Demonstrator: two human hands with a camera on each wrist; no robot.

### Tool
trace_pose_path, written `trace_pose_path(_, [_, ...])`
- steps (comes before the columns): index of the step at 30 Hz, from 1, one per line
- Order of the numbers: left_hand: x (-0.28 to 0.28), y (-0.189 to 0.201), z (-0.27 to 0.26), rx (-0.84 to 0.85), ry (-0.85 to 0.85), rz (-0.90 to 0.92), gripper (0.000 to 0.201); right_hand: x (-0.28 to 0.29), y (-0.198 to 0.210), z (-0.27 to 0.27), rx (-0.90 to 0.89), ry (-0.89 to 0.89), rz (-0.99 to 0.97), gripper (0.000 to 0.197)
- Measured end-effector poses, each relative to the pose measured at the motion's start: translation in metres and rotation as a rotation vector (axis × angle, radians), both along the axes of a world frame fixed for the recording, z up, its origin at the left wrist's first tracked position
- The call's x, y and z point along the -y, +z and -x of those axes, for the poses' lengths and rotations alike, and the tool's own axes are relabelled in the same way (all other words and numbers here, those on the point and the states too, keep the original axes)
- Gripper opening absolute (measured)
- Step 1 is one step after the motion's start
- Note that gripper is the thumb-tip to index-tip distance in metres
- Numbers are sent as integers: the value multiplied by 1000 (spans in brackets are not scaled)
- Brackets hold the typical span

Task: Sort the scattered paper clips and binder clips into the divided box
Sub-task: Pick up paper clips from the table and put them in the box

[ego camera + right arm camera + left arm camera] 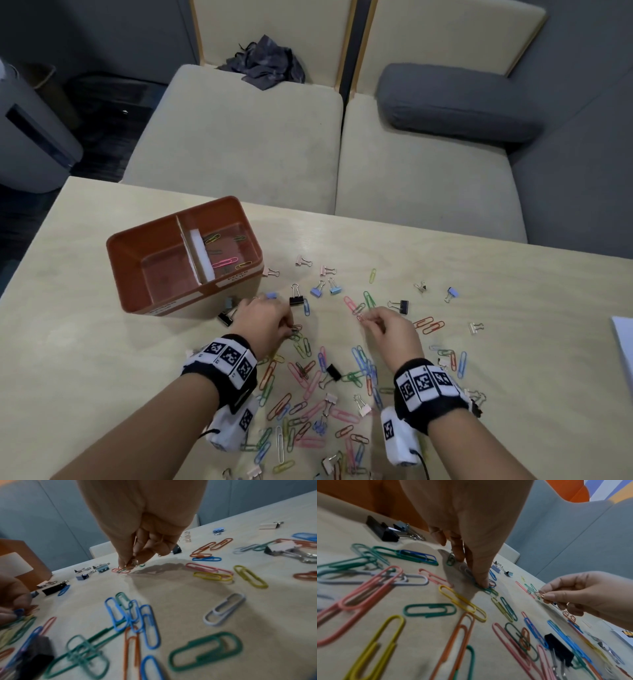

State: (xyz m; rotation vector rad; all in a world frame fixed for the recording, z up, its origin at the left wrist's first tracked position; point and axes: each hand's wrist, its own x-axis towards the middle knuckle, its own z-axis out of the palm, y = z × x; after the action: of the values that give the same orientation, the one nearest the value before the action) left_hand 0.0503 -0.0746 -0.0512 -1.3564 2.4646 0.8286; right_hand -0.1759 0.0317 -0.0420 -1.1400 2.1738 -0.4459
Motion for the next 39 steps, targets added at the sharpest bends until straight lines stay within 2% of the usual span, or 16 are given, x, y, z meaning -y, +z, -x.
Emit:
trace_pose_path(4, [4, 5, 4, 53, -47, -4, 14, 15, 1, -1, 31, 32, -17, 23])
trace_pose_path(7, [4, 6, 5, 98, -89, -1, 16, 30, 2, -5, -46, 113, -72, 30])
trace_pose_path(10, [2, 6, 4, 112, -109, 13, 17, 38, -2, -5, -140, 157, -137, 23])
trace_pose_path(15, [0, 5, 3, 119, -146, 41, 17, 45, -6, -5, -104, 144, -181, 5])
trace_pose_path(25, [1, 7, -2, 23, -140, 15, 14, 41, -6, -12, -114, 222, -108, 12])
trace_pose_path(34, [1, 11, -10, -153, -24, -41, 18, 38, -6, -13, -37, 161, -98, 16])
trace_pose_path(39, [-5, 12, -12, -127, -48, -34, 22, 38, -2, -12, 2, 146, -86, 22])
